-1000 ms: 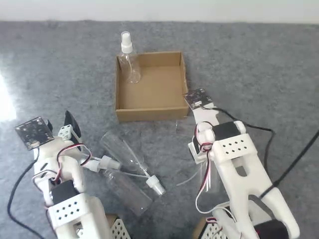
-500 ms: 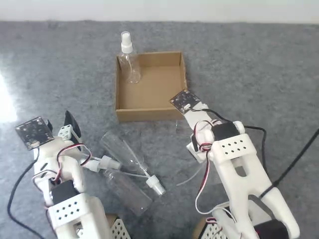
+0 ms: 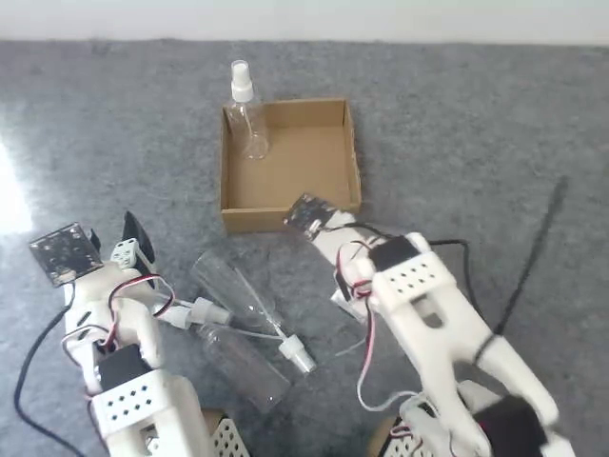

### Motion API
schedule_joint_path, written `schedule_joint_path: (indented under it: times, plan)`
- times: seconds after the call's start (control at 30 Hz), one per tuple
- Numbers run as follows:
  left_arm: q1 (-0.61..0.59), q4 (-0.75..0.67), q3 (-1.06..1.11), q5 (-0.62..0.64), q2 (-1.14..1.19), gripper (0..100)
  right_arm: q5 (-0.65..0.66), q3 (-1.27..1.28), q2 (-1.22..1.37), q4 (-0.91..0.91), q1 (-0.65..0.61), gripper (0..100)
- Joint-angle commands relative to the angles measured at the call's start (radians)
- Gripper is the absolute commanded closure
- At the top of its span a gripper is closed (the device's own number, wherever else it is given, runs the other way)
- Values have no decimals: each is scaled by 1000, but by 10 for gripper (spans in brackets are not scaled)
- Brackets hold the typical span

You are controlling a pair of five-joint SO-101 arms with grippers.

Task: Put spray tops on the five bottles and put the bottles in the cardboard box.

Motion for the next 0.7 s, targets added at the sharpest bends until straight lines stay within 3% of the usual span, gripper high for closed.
schedule_joint_path:
  times: [0.0, 0.27, 0.67]
  plan:
    - [3, -31, -27, -5, -9, 813, 52, -71, 59, -54, -5, 864]
    - [3, -31, -27, -5, -9, 813, 32, -72, 104, -73, -7, 699]
    - [37, -31, -27, -6, -9, 812, -192, -72, 94, -58, -18, 697]
